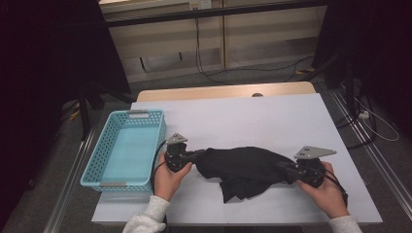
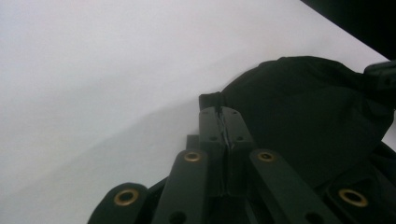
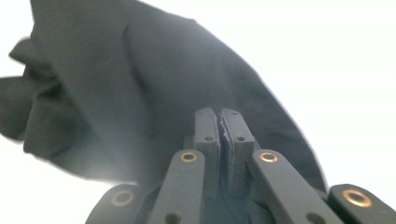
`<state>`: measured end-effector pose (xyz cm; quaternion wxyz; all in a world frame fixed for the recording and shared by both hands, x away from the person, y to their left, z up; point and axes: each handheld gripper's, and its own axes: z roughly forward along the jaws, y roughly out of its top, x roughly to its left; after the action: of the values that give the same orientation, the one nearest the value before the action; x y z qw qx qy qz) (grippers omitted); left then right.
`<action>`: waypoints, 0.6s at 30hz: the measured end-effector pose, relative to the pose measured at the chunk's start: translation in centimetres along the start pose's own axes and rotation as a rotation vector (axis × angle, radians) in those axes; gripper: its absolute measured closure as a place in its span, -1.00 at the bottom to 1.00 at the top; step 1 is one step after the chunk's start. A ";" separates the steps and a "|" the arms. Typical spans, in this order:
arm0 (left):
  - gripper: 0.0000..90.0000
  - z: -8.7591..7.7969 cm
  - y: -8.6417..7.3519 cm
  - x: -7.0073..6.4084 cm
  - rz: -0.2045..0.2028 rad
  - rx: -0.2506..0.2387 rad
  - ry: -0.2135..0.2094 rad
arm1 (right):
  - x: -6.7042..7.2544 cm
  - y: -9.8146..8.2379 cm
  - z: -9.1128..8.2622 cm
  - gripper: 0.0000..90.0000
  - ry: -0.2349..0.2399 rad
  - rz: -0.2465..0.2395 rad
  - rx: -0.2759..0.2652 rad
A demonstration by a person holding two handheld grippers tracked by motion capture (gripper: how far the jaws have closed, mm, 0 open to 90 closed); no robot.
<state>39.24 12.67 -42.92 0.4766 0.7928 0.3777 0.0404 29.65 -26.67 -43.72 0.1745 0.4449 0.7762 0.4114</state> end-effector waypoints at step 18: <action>0.97 -0.2 0.0 0.0 -0.009 -0.014 0.001 | -0.1 0.7 -1.1 0.47 -0.055 -0.011 -0.097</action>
<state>39.12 12.81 -42.77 0.4822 0.7878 0.3810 0.0414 29.41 -27.14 -42.58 0.2194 0.4425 0.7527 0.4353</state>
